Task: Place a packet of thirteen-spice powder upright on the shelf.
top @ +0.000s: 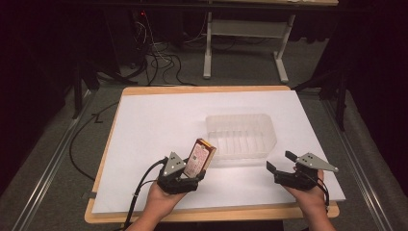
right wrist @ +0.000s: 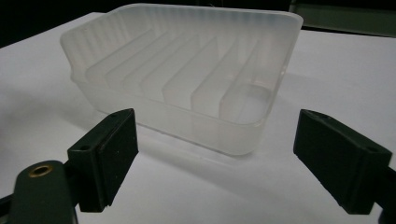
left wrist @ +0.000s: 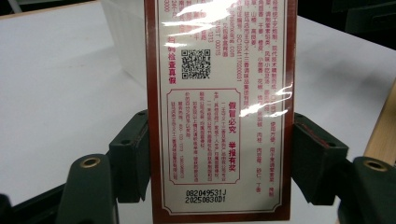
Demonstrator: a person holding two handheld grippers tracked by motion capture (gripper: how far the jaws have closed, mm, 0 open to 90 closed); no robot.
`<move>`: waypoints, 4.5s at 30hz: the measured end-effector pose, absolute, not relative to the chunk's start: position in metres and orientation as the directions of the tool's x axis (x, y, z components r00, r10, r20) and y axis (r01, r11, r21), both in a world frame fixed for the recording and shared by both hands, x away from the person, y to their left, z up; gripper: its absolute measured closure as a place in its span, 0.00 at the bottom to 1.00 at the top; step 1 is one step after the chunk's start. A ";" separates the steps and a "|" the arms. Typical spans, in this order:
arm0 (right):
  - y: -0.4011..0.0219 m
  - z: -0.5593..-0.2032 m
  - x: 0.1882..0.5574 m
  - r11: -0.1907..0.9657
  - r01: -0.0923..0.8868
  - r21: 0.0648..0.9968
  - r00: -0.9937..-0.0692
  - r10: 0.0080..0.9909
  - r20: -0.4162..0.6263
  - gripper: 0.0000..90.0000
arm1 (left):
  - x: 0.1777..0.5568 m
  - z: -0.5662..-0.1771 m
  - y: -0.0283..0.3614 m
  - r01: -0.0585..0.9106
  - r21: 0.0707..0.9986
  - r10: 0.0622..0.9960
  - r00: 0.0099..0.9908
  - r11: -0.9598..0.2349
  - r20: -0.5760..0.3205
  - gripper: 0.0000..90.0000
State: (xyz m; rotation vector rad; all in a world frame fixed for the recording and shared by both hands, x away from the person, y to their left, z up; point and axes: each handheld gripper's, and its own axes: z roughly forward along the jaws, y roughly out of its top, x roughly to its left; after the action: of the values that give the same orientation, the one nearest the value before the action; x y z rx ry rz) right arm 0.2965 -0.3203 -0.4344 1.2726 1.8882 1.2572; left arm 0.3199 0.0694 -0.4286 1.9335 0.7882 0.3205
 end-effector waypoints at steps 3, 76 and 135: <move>-0.315 -0.430 0.295 0.121 0.427 0.896 -0.426 0.901 0.081 0.17 | 0.325 -0.427 0.064 0.369 0.868 0.633 0.769 -0.331 -0.086 0.36; -0.191 -0.420 0.309 0.013 0.516 0.856 -0.655 0.650 0.385 0.73 | 0.298 -0.451 0.024 0.329 0.858 0.642 0.767 -0.393 0.000 0.36; -0.272 -0.379 0.294 -0.069 0.358 0.931 -0.434 0.871 0.231 0.76 | 0.352 -0.438 0.136 0.432 0.858 0.769 0.635 -0.278 -0.070 0.22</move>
State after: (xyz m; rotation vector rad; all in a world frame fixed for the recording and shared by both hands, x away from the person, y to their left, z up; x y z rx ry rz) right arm 0.2942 -0.2721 -0.3787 1.3151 1.7633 1.5183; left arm 0.3523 0.1362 -0.4384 1.9156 0.9497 0.4502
